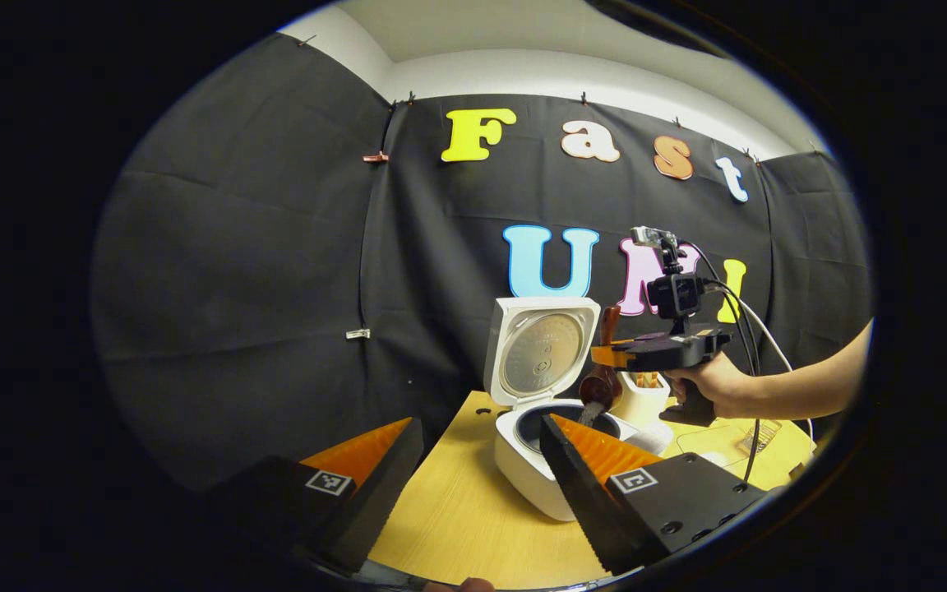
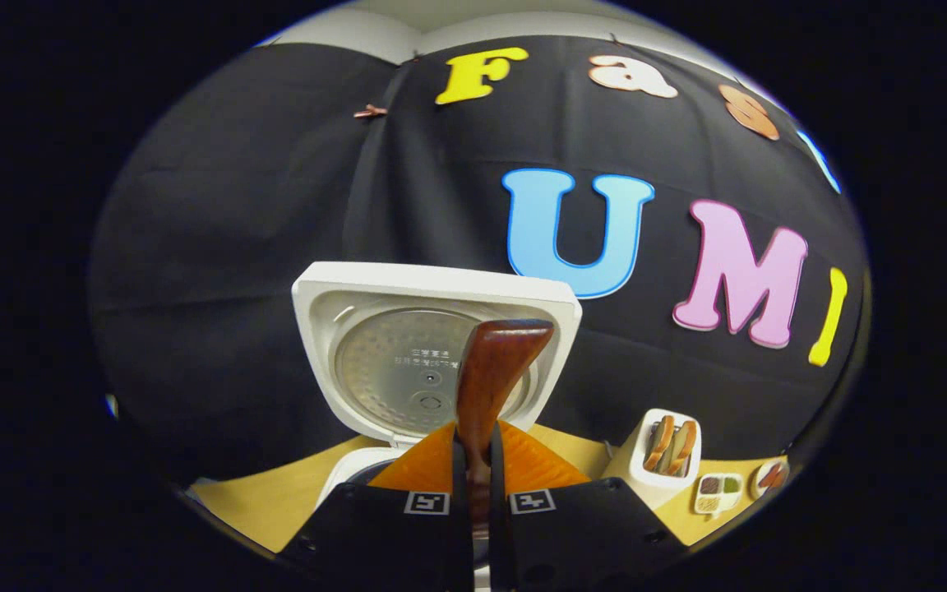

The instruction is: Close the left gripper, press the button to open the rice cooker; take a wooden spoon from the chopstick holder with the right hand, scoop a spoonful of rice and pour it into the rice cooker, then put the wooden spoon back into the chopstick holder.

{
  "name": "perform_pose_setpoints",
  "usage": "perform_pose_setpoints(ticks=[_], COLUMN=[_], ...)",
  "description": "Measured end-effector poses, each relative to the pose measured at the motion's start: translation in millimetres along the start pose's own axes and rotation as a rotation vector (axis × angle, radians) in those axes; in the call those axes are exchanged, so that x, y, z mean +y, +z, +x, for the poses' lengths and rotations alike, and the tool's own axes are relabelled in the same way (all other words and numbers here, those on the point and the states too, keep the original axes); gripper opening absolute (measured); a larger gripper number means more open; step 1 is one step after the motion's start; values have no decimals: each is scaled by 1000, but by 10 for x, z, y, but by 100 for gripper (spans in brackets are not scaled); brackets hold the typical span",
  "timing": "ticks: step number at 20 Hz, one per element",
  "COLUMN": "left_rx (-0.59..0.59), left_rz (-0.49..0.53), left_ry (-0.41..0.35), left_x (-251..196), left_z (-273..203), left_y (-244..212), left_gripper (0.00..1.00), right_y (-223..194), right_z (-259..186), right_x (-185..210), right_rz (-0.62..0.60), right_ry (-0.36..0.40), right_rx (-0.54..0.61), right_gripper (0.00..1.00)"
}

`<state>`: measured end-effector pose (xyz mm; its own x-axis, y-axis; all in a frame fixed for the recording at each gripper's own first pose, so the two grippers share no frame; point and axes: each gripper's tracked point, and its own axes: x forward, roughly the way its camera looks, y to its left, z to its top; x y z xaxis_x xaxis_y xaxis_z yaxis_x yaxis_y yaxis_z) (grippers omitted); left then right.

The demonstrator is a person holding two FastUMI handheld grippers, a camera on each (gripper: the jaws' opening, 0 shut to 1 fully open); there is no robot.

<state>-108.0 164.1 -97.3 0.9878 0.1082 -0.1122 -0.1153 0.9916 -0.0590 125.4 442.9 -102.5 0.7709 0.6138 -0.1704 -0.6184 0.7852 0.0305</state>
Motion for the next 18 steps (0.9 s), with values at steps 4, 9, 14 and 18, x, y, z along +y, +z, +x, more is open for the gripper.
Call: perform_pose_setpoints(ticks=[4,9,14,18], left_rx=[-3,-4,-4,-8], left_rz=[-3,-2,2,5], left_ry=[-3,-5,-4,4], left_x=[11,-4,-25,-26], left_z=[1,-12,-45,-102], left_y=[4,14,11,32], left_gripper=[98,98,98,98], right_y=[21,34,12,-1], right_z=[-59,-128,-182,-170], right_x=[126,264,338,197], right_rz=[-103,-263,-325,-63], right_ry=[27,49,69,64], right_rx=[-8,-31,-35,16], right_gripper=[11,12,12,12])
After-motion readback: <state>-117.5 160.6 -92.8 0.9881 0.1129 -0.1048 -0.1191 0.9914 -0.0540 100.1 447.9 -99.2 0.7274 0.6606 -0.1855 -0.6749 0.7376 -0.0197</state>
